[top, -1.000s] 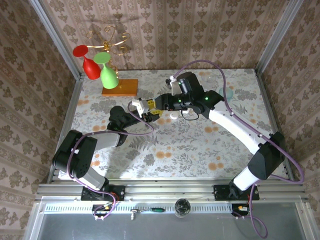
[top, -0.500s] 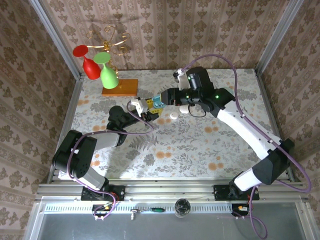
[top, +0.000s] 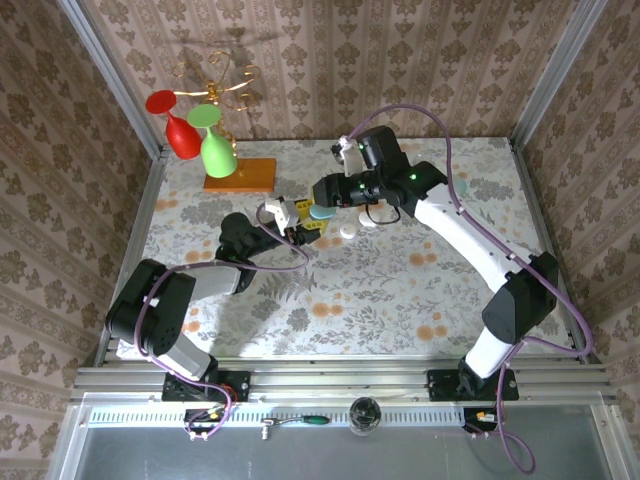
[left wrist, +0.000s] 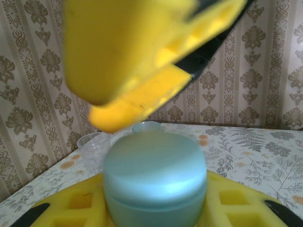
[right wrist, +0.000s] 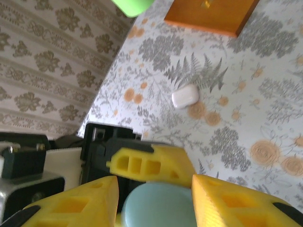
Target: Insert the wireless bluetooth earbuds into the charging case
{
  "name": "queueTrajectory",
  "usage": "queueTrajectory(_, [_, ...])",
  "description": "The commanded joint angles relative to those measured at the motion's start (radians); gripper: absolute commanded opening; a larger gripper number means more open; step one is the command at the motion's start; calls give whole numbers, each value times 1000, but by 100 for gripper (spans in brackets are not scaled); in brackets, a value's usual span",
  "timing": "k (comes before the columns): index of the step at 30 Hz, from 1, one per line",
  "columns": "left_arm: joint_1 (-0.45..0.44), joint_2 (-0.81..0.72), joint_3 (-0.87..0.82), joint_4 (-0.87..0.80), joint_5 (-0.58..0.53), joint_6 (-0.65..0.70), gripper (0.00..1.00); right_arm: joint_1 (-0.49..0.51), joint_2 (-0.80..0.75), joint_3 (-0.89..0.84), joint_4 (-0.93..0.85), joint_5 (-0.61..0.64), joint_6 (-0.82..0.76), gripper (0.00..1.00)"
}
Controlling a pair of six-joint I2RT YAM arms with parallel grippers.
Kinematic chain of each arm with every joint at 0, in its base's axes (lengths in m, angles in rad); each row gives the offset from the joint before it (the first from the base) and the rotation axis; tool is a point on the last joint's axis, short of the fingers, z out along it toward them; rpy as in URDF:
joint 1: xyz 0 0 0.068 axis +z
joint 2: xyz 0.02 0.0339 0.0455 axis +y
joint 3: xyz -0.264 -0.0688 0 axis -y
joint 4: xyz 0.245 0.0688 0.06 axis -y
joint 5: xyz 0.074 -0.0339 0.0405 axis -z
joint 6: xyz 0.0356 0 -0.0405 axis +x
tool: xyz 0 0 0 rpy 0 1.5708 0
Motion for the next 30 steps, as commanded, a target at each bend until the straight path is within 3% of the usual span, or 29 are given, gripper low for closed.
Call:
queueTrajectory(1, [-1, -4, 19, 49, -13, -26, 26, 2, -73, -60, -19, -40, 0, 46])
queueTrajectory(3, [-1, -4, 24, 48, -13, -35, 26, -9, -120, -108, 24, -30, 32, 47])
queueTrajectory(7, [-4, -11, 36, 49, -6, -63, 26, -63, -223, -253, 183, -21, 188, 60])
queueTrajectory(12, [-14, -39, 34, 49, -2, -72, 26, -136, -308, -428, 391, -158, 398, 69])
queueTrajectory(19, [-46, -38, 52, 49, -13, -65, 26, -138, -285, -543, 669, -330, 602, 69])
queueTrajectory(28, [-76, -25, 75, 49, -42, -62, 26, -126, -220, -576, 851, -403, 726, 66])
queueTrajectory(30, [-78, -19, 81, 49, -43, -61, 26, -126, -218, -589, 892, -409, 746, 61])
